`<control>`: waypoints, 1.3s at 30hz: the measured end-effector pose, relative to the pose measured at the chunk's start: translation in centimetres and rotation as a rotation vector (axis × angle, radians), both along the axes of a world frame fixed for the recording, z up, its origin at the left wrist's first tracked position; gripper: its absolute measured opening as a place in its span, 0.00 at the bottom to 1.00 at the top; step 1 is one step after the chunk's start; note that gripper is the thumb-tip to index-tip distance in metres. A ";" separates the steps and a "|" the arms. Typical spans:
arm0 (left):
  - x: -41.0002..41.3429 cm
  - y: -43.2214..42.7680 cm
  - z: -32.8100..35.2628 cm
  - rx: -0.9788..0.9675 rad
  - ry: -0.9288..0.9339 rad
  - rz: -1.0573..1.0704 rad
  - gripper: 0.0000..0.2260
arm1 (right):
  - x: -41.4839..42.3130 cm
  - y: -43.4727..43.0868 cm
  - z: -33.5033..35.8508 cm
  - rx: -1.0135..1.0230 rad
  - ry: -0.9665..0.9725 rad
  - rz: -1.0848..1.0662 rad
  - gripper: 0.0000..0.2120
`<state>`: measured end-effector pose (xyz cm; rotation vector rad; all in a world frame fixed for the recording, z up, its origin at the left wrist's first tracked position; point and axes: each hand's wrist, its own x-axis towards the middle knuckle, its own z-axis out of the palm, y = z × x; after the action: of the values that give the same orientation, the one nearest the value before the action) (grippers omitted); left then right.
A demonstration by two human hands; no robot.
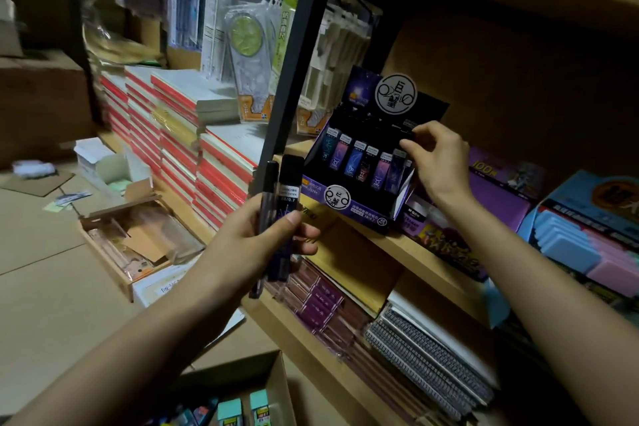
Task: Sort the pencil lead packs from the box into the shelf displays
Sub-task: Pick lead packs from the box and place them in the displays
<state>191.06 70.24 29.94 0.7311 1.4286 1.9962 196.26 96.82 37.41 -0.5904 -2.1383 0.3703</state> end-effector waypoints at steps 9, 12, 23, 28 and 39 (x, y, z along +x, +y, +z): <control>0.0 0.0 -0.3 0.008 -0.021 -0.028 0.09 | 0.7 2.2 -0.3 -0.375 -0.037 0.113 0.09; 0.0 0.1 -0.4 0.020 -0.038 -0.043 0.13 | 0.7 2.2 -1.1 -0.107 -0.075 0.020 0.08; -0.3 0.4 -0.4 0.076 -0.201 -0.136 0.16 | 0.9 -3.3 -0.2 -0.054 -0.214 0.079 0.09; -0.5 0.3 -0.4 0.074 -0.215 -0.166 0.16 | 0.9 -11.3 -1.2 -0.714 -0.340 0.582 0.11; -2.2 0.1 -2.1 -0.226 -0.005 0.168 0.12 | 0.0 -10.2 -0.3 -0.699 -0.058 0.482 0.02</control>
<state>188.85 70.31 27.84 0.5227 1.7275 1.9136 196.26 86.57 37.08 -0.4496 -2.1690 1.4133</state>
